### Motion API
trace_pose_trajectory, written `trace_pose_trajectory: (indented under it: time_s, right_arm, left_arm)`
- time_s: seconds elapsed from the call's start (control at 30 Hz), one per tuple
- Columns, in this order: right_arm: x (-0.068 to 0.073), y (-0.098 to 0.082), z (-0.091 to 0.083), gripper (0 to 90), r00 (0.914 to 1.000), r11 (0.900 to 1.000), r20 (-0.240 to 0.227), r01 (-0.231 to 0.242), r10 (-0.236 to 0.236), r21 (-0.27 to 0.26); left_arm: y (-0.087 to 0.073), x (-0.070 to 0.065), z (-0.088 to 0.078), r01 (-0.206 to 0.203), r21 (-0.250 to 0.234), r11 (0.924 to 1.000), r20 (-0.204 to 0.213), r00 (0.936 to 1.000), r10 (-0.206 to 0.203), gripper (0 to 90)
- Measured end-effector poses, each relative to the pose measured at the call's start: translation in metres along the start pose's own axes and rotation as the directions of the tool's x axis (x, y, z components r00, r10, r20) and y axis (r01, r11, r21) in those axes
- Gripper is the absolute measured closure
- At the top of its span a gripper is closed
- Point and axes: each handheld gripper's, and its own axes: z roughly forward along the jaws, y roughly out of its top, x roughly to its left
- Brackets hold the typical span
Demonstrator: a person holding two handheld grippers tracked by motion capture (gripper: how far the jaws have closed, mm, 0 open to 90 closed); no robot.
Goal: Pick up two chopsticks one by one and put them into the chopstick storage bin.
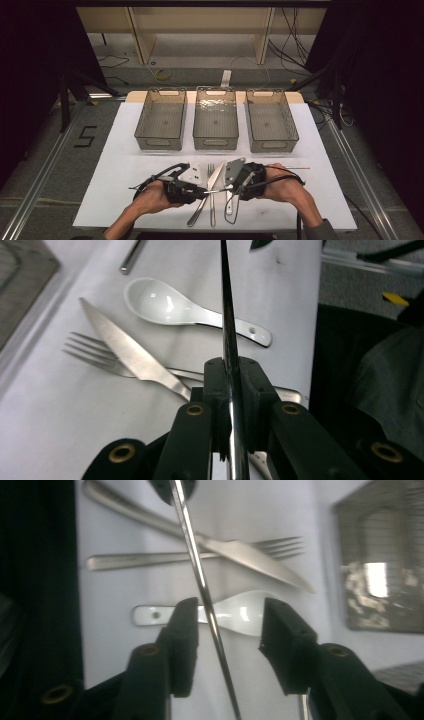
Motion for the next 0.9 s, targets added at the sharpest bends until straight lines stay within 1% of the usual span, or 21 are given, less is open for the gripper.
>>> trace_pose_trajectory:
  time_s: [0.07,0.1,0.13,0.17,0.23,0.3,0.33,0.37,0.43,0.47,0.5,0.53,0.57,0.6,0.63,0.7,0.73,0.77,0.8,0.83,0.9]
  right_arm:
    - [-0.005,-0.008,-0.005,50.5,0.9961,0.995,0.04,-0.076,0.079,-0.058]
    - [-0.008,-0.013,-0.007,49.6,0.9906,0.988,0.053,-0.121,0.126,-0.095]
    - [-0.011,-0.02,-0.008,48.1,0.9822,0.975,0.066,-0.165,0.176,-0.147]
    - [-0.013,-0.024,-0.009,46.4,0.9775,0.967,0.07,-0.184,0.199,-0.176]
    - [-0.017,-0.036,-0.012,43.3,0.9545,0.935,0.106,-0.245,0.279,-0.255]
    - [-0.019,-0.046,-0.014,42.1,0.9302,0.896,0.109,-0.299,0.35,-0.329]
    - [-0.02,-0.05,-0.015,41.6,0.9209,0.881,0.11,-0.316,0.374,-0.352]
    - [-0.021,-0.057,-0.015,41.4,0.9033,0.853,0.098,-0.352,0.418,-0.385]
    - [-0.022,-0.066,-0.013,39.7,0.8766,0.818,0.088,-0.4,0.473,-0.412]
    - [-0.022,-0.069,-0.012,38.3,0.8657,0.806,0.087,-0.417,0.493,-0.42]
    - [-0.022,-0.074,-0.01,37.2,0.8496,0.787,0.073,-0.448,0.522,-0.424]
    - [-0.022,-0.078,-0.009,36.6,0.8405,0.775,0.066,-0.462,0.538,-0.431]
    - [-0.022,-0.083,-0.006,35.9,0.8245,0.751,0.044,-0.49,0.564,-0.443]
    - [-0.022,-0.087,-0.004,35.4,0.8178,0.736,0.015,-0.509,0.575,-0.446]
    - [-0.021,-0.09,-0.001,35.3,0.8055,0.722,0.015,-0.523,0.592,-0.453]
    - [-0.02,-0.096,0.002,34.1,0.7875,0.699,-0.003,-0.549,0.616,-0.458]
    - [-0.019,-0.098,0.005,33.7,0.778,0.686,-0.009,-0.559,0.628,-0.465]
    - [-0.018,-0.1,0.006,33.4,0.7698,0.678,-0.007,-0.566,0.638,-0.469]
    - [-0.017,-0.101,0.007,32.7,0.766,0.673,-0.013,-0.573,0.643,-0.468]
    - [-0.016,-0.103,0.009,32.1,0.7618,0.664,-0.028,-0.581,0.647,-0.471]
    - [-0.014,-0.104,0.011,31.5,0.7573,0.66,-0.03,-0.587,0.652,-0.468]
  left_arm:
    - [-0.002,0.004,-0.004,0.022,-0.017,0.9996,-0.012,0.9997,-0.022,82.8]
    - [-0.003,0.006,-0.007,0.037,-0.023,0.999,-0.022,0.999,-0.038,82.9]
    - [-0.004,0.008,-0.009,0.045,-0.03,0.9985,-0.029,0.9985,-0.045,82.9]
    - [-0.005,0.01,-0.011,0.051,-0.044,0.9977,-0.047,0.9975,-0.053,82.9]
    - [-0.008,0.014,-0.016,0.076,-0.064,0.995,-0.06,0.995,-0.08,82.8]
    - [-0.009,0.018,-0.02,0.087,-0.081,0.9929,-0.079,0.9925,-0.094,82.9]
    - [-0.01,0.02,-0.024,0.094,-0.09,0.9915,-0.085,0.9912,-0.101,82.9]
    - [-0.01,0.022,-0.027,0.106,-0.103,0.989,-0.091,0.9891,-0.115,82.9]
    - [-0.012,0.025,-0.031,0.126,-0.119,0.9848,-0.112,0.9839,-0.14,82.9]
    - [-0.013,0.028,-0.034,0.145,-0.134,0.9803,-0.126,0.9787,-0.162,82.9]
    - [-0.014,0.029,-0.036,0.157,-0.148,0.9765,-0.132,0.9753,-0.177,82.9]
    - [-0.016,0.033,-0.04,0.175,-0.166,0.9704,-0.14,0.97,-0.199,82.9]
    - [-0.017,0.035,-0.042,0.19,-0.176,0.9659,-0.149,0.9648,-0.217,82.9]
    - [-0.018,0.037,-0.045,0.204,-0.188,0.9608,-0.161,0.9587,-0.235,82.9]
    - [-0.02,0.039,-0.047,0.218,-0.197,0.9559,-0.166,0.9536,-0.251,82.9]
    - [-0.022,0.043,-0.05,0.241,-0.215,0.9466,-0.178,0.9433,-0.28,82.9]
    - [-0.023,0.045,-0.052,0.248,-0.218,0.9439,-0.186,0.9389,-0.29,82.9]
    - [-0.023,0.047,-0.053,0.254,-0.225,0.9406,-0.191,0.935,-0.299,82.9]
    - [-0.025,0.049,-0.055,0.268,-0.239,0.9333,-0.191,0.9295,-0.315,82.9]
    - [-0.026,0.051,-0.058,0.273,-0.242,0.9311,-0.194,0.9266,-0.322,82.9]
    - [-0.028,0.056,-0.061,0.286,-0.253,0.9242,-0.21,0.9163,-0.341,82.9]
